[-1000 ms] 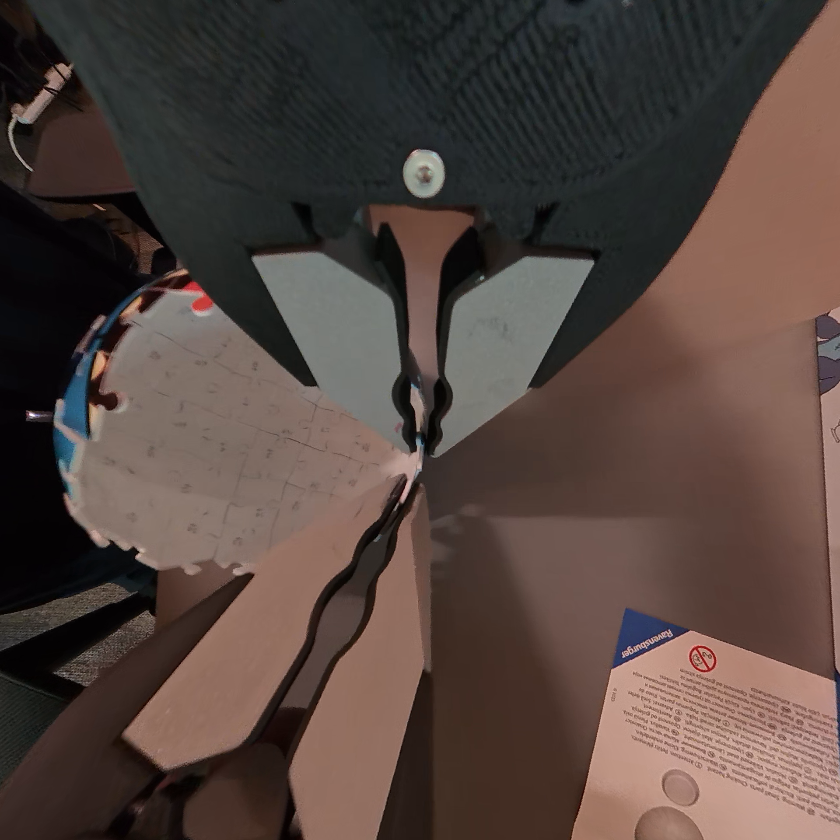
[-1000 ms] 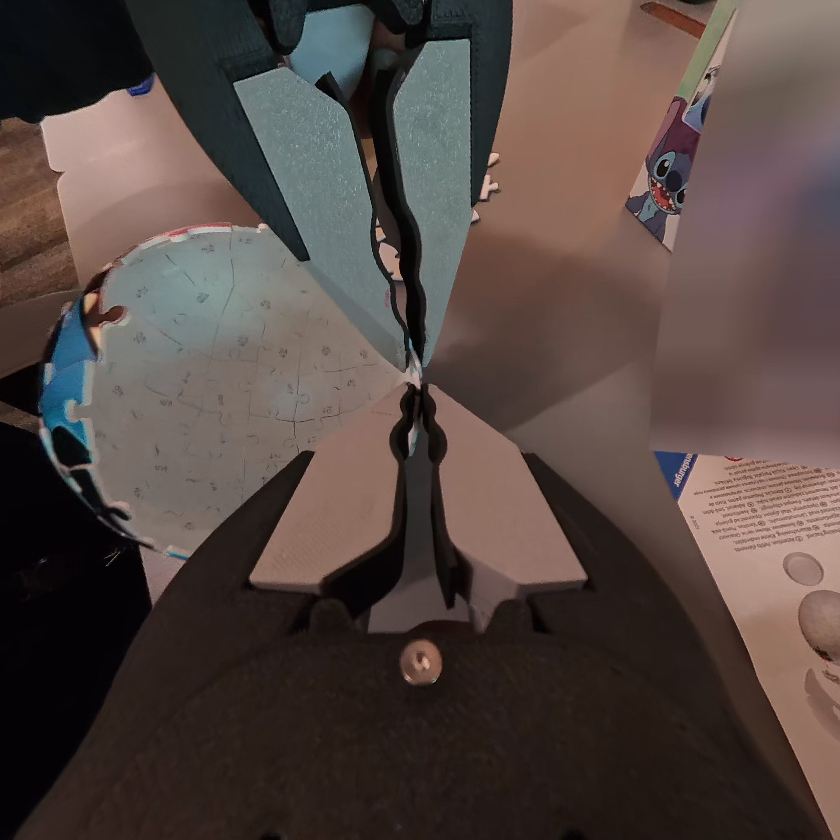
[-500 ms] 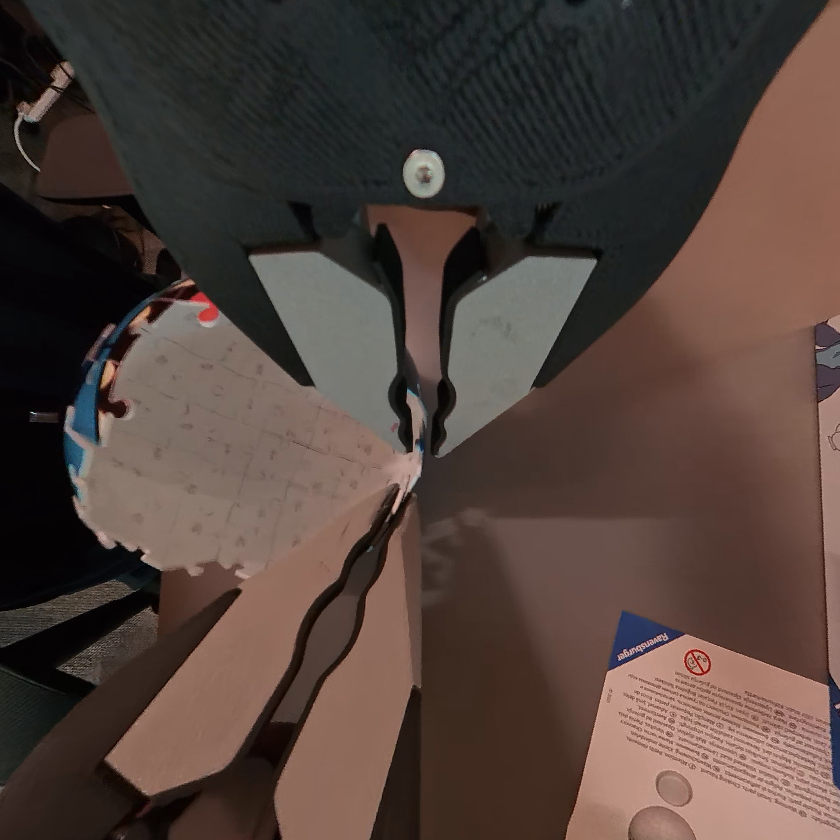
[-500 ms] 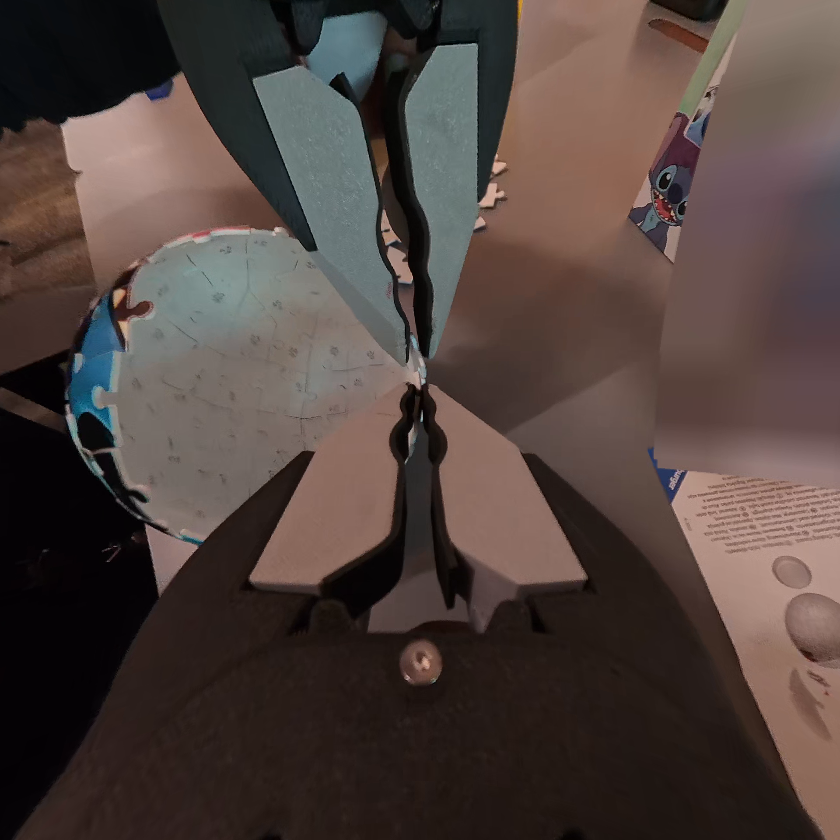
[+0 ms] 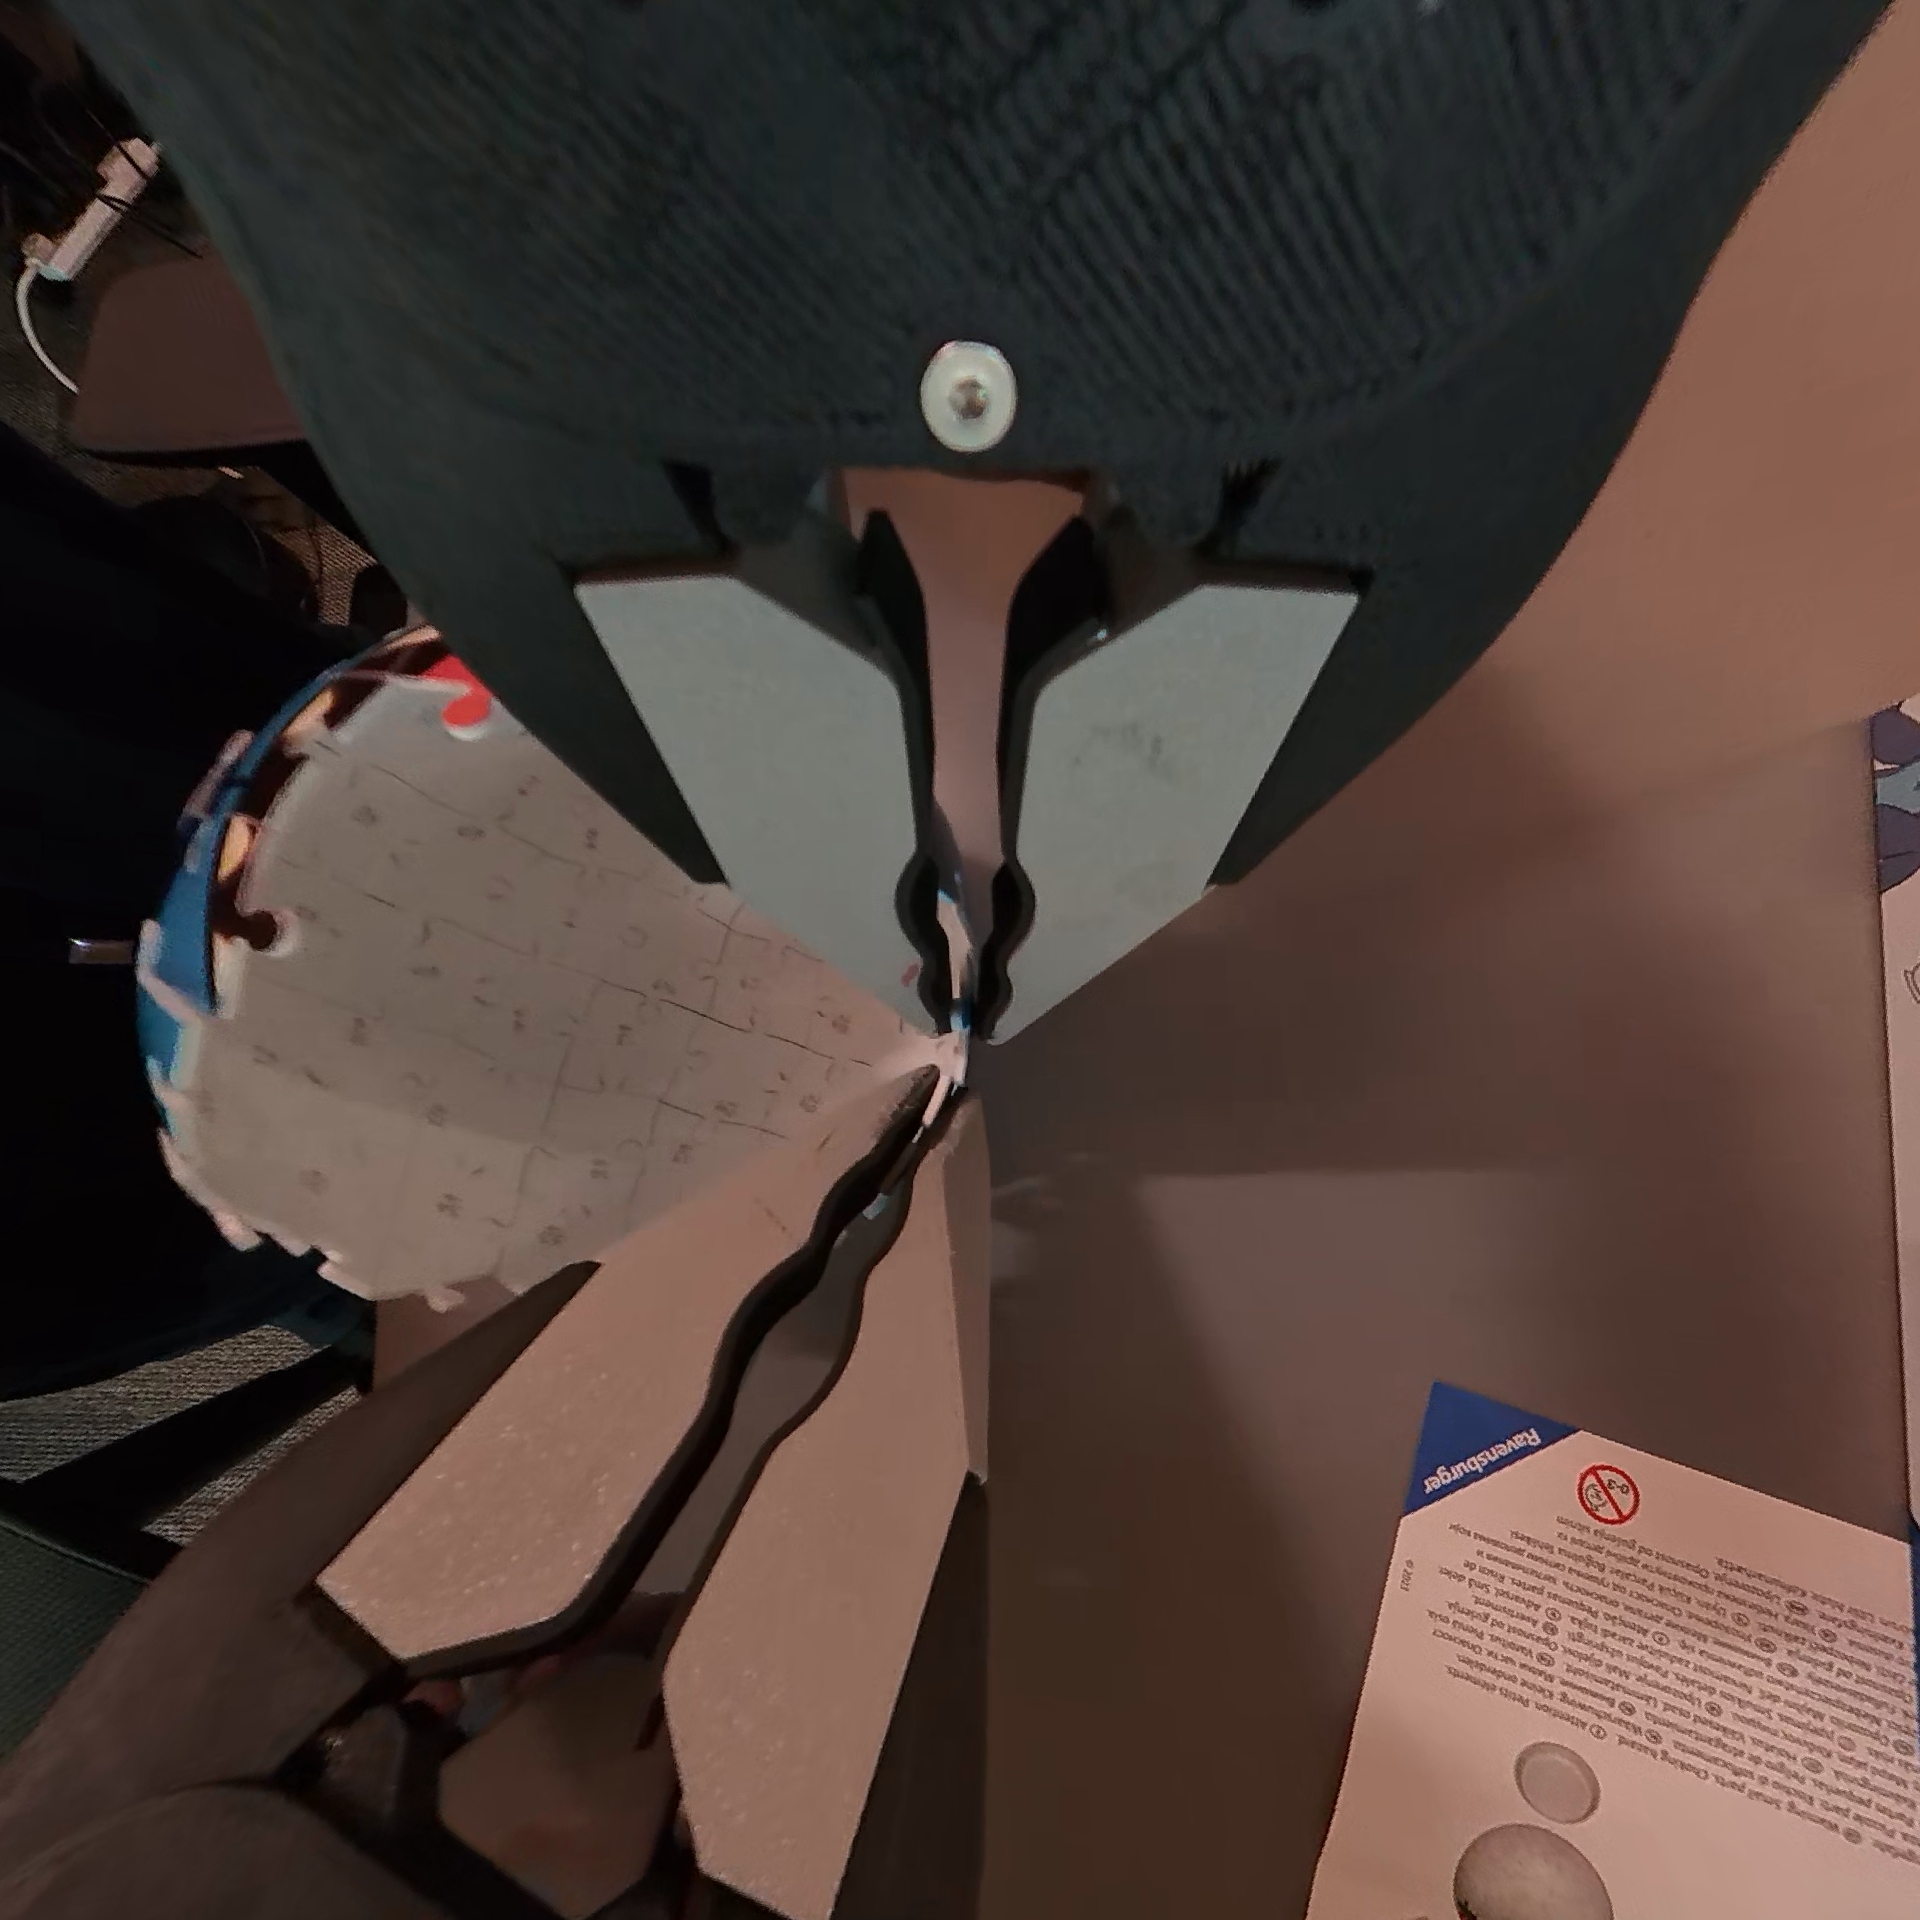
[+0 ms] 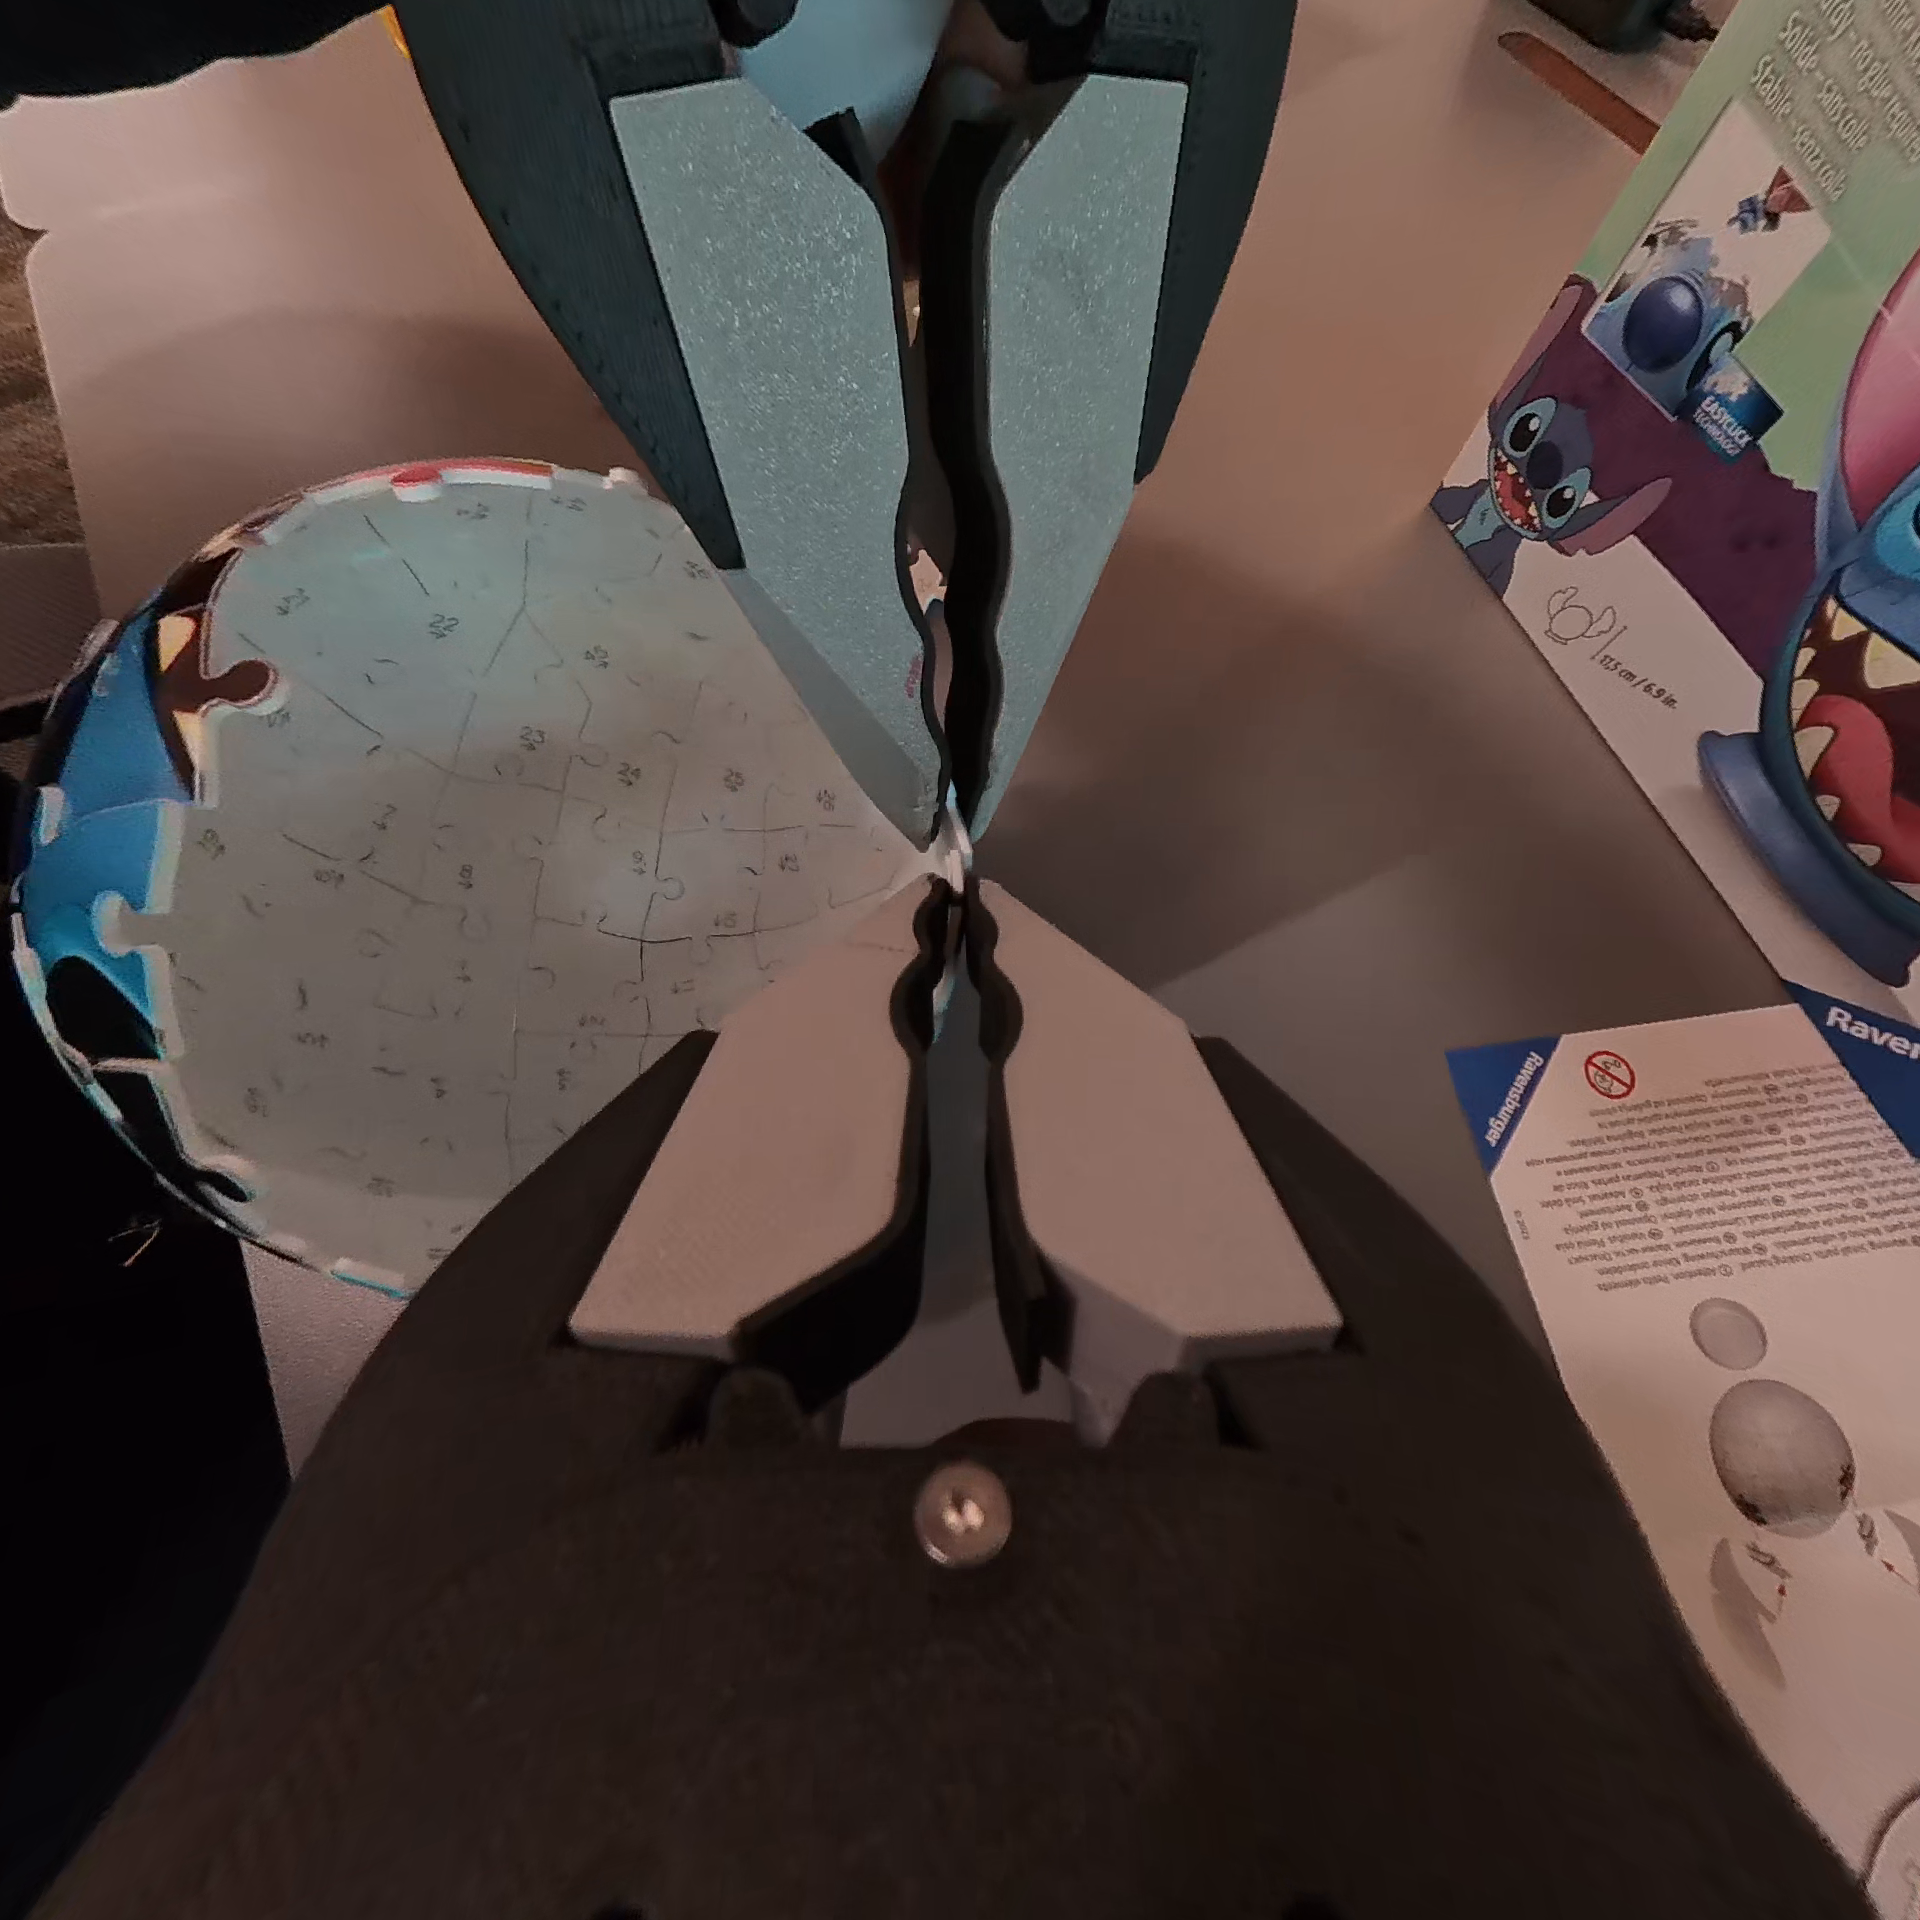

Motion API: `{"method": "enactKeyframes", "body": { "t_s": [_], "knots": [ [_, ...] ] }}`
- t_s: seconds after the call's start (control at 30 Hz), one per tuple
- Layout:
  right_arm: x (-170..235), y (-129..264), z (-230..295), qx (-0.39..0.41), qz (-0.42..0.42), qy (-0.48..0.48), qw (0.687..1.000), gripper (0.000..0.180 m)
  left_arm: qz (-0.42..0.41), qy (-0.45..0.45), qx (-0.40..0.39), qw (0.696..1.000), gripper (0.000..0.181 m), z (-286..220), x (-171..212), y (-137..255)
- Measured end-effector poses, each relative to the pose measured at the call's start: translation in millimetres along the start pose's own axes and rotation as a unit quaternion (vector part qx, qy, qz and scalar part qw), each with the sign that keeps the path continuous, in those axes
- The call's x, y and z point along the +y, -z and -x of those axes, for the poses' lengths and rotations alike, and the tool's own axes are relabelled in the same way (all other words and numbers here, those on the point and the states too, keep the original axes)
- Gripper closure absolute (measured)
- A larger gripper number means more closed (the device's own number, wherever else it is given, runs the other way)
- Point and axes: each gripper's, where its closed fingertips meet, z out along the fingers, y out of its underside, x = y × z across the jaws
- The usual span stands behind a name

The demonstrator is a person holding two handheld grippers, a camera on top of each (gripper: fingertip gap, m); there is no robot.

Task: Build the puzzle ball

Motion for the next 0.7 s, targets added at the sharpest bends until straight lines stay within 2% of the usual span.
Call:
{"method": "enactKeyframes", "body": {
  "t_s": [0.7],
  "knots": [
    [0.7, -1.0, 0.6, -0.030, -0.022, -0.005, 0.999, 0.179, 0.010, -0.023, -0.023, 0.999, 0.180, 1.3, -2.5, -4.7]
  ]
}}
